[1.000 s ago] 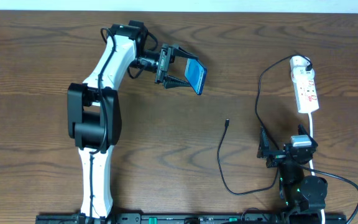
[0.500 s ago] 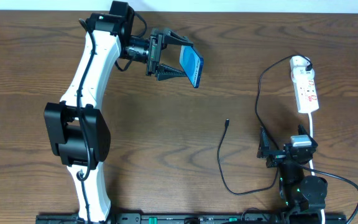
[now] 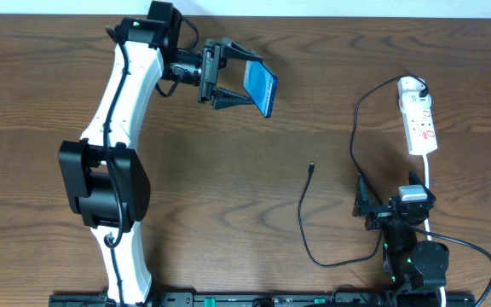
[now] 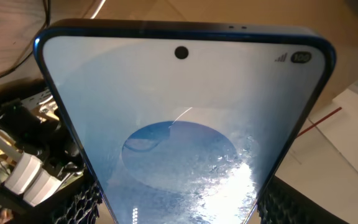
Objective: Plug charger to phone and switch on socket
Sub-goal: 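Lift the phone with the left gripper and tilt it upright, then move the right gripper toward the phone held by the left gripper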
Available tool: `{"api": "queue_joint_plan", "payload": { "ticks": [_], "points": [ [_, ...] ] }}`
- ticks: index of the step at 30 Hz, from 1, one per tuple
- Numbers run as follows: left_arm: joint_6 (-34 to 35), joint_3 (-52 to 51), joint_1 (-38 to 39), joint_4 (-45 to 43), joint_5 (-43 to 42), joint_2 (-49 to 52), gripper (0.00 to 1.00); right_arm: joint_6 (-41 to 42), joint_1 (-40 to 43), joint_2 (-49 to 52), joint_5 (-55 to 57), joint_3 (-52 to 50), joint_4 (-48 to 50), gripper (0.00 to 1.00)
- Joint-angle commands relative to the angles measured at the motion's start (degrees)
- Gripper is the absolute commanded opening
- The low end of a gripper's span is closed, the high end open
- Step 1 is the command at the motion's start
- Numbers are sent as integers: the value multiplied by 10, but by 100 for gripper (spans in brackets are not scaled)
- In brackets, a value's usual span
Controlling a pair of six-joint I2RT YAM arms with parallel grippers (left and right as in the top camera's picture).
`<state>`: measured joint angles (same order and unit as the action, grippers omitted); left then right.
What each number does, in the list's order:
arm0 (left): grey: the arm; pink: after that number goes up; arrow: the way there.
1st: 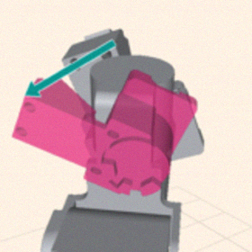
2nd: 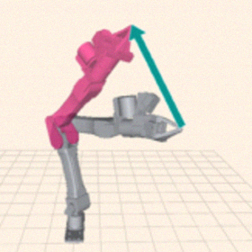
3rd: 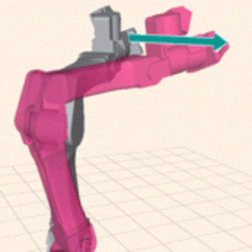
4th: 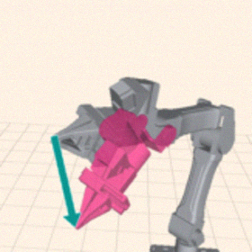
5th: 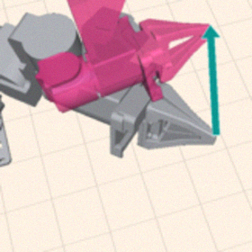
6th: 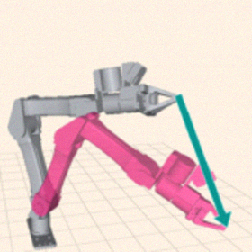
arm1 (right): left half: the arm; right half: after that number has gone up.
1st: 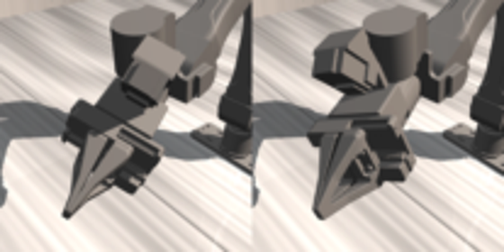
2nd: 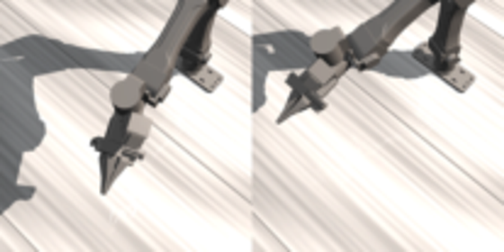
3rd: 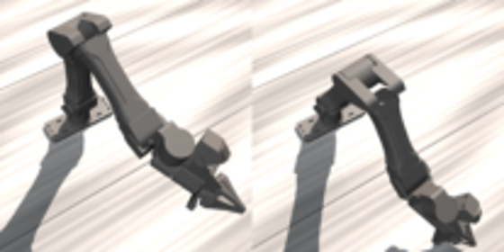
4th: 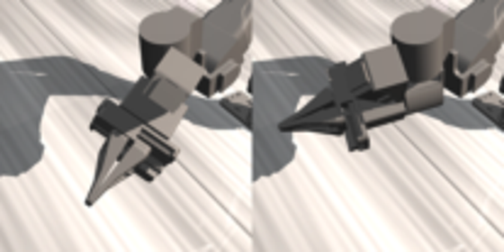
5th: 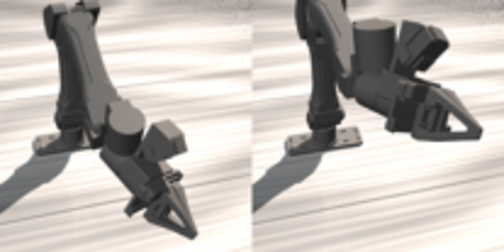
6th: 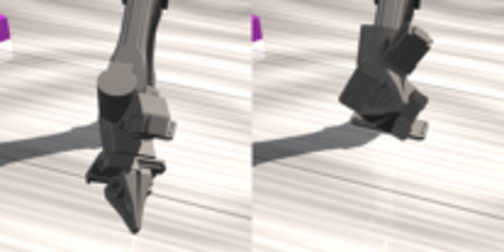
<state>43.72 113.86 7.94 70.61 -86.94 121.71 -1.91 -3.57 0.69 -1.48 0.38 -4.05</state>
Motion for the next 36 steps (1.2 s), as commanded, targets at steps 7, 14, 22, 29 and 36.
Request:
{"api": "queue_joint_plan", "payload": {
  "ticks": [7, 14, 22, 29, 36],
  "points": [
    [5, 12, -30, 3, -32, -19, 72, -19, -2, -3, 29, -1, -1, 99],
    [5, 12, -32, 3, -32, -19, 72, 145, -2, -3, -213, -1, 63, 99],
    [3, 12, -32, 3, -32, -19, 72, 205, -2, 3, -292, 36, 201, 99],
    [5, 12, -32, 3, -32, -19, 72, 84, 0, 185, -247, 246, -96, 99],
    [5, 12, -32, 3, -32, -19, 72, 110, -1, 364, -537, 313, -40, 99]
  ]
}}
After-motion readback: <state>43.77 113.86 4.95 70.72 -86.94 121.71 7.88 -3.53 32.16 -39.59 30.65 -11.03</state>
